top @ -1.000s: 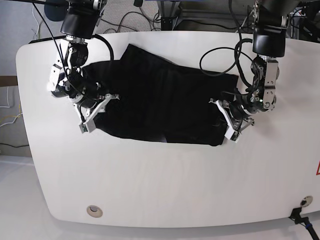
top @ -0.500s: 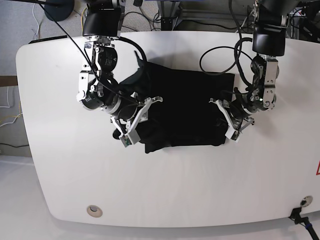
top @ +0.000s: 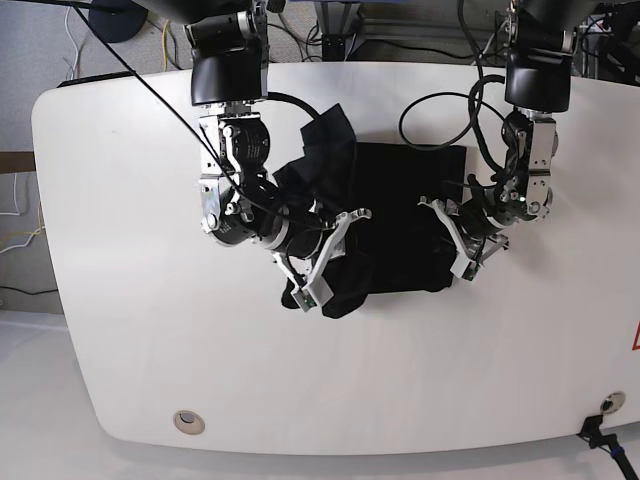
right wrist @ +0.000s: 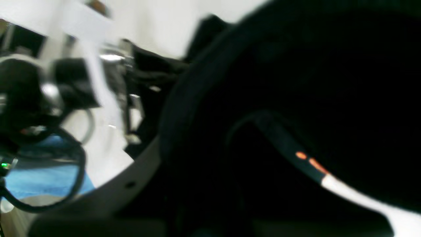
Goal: Fold the T-shirt properly
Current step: 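Lift and fold the held end with the right gripper over the bundle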
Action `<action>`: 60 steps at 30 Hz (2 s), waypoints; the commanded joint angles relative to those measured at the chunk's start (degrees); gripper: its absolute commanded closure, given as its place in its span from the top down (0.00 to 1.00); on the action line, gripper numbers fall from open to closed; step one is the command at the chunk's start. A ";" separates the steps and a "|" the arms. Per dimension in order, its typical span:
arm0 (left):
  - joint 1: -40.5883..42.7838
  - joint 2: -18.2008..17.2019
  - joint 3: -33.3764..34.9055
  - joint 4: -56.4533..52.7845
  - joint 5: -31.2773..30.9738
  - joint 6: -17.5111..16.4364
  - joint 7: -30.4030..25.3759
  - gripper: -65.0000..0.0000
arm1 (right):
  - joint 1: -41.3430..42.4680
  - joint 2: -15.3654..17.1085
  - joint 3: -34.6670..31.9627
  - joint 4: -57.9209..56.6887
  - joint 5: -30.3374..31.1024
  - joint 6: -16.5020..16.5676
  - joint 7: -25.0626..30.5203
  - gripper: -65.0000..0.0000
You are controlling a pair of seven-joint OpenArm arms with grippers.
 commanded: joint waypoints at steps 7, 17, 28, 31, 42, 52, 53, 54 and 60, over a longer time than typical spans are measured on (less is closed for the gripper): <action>0.33 -0.24 0.27 -0.26 3.09 0.85 5.07 0.00 | 1.97 -2.08 -1.85 0.07 1.39 0.35 3.38 0.00; 0.42 -0.24 0.27 1.67 3.00 0.85 5.07 0.00 | 7.07 -2.08 -2.64 -8.63 1.92 0.35 5.05 0.00; 0.86 -0.24 -0.17 6.51 3.00 0.85 5.07 0.00 | 8.21 -2.08 -2.73 -8.72 1.48 0.35 5.05 0.17; 2.53 -0.51 -0.26 11.61 3.00 0.85 5.25 0.00 | 8.21 -2.08 -2.73 -8.72 1.39 0.35 5.05 0.17; 10.97 -0.51 -9.05 20.40 3.27 -3.99 7.97 0.00 | 7.95 -2.08 -2.73 -8.80 1.39 0.35 5.05 0.17; 10.97 -0.60 -8.70 13.63 3.18 -3.99 7.97 0.00 | 8.39 -2.08 -11.16 -8.80 1.39 -3.87 5.05 0.19; 10.97 -0.60 -8.70 13.63 3.18 -3.99 7.97 0.00 | 8.92 -2.08 -12.75 -8.80 1.39 -4.04 5.05 0.23; 10.97 -0.60 -8.70 13.63 3.09 -3.99 7.97 0.00 | 9.00 -2.08 -14.51 -8.80 1.39 -4.04 5.05 0.27; 10.88 -0.60 -8.70 13.80 3.00 -3.99 7.88 0.00 | 9.71 -2.08 -21.45 -8.80 1.30 -5.98 7.60 0.61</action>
